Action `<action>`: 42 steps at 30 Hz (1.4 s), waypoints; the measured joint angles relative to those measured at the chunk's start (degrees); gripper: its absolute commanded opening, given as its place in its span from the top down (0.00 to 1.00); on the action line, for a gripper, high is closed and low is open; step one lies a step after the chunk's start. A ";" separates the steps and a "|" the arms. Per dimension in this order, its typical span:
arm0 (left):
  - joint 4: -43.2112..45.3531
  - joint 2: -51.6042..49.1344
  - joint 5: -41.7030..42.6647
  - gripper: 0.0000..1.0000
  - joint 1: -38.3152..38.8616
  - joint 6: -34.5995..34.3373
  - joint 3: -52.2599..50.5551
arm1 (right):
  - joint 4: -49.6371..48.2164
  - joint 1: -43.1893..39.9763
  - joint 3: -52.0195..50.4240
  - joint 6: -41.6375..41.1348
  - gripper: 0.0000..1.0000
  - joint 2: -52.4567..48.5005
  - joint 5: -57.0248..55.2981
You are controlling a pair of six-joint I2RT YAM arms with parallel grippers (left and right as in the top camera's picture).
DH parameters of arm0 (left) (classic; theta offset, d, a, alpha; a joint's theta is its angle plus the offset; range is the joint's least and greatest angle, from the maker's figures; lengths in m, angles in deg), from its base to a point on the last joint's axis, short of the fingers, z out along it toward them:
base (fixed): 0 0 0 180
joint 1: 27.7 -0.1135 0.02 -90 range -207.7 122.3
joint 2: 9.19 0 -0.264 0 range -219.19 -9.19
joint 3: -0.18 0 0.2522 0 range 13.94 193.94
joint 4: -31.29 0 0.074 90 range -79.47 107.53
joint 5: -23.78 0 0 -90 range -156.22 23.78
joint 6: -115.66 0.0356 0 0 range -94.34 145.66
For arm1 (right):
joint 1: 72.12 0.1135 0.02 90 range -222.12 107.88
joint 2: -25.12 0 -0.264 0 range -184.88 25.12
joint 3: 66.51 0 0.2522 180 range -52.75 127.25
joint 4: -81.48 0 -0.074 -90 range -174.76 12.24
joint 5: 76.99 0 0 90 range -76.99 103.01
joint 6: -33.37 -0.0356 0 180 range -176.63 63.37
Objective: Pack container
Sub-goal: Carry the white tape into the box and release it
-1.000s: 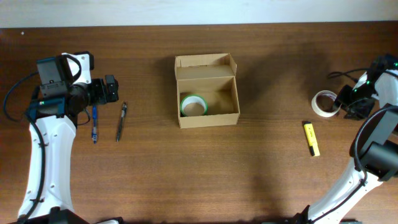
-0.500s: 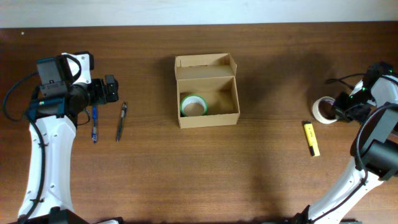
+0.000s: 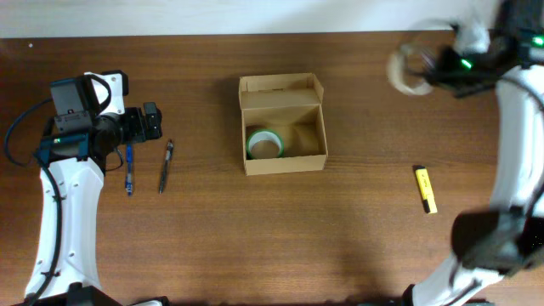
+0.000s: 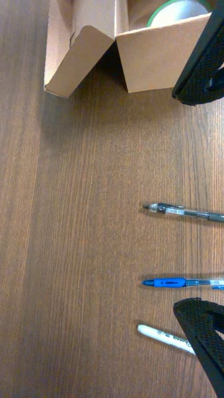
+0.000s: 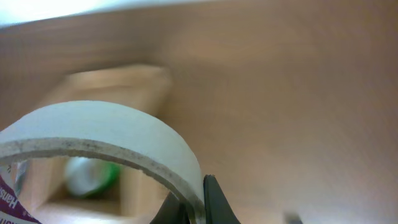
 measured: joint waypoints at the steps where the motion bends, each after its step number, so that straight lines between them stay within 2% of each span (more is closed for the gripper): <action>1: -0.02 0.00 0.02 0.01 0.00 0.00 0.00 | -0.04 3.61 1.38 1.38 0.96 1.66 -0.02; 6: 0.00 0.00 0.02 0.01 0.00 0.00 0.00 | 0.94 24.72 3.78 11.21 0.96 3.67 -6.34; 12: -0.02 0.00 0.02 0.01 0.00 0.00 0.00 | 0.87 32.87 3.10 18.69 0.96 -5.70 -15.50; 23: -0.02 0.00 0.02 0.01 0.00 0.00 0.00 | -4.81 33.92 2.38 23.06 0.96 -21.53 -20.04; 42: 0.00 0.00 0.02 0.01 0.00 0.00 0.00 | -7.74 34.86 2.38 20.94 0.96 -28.81 -18.47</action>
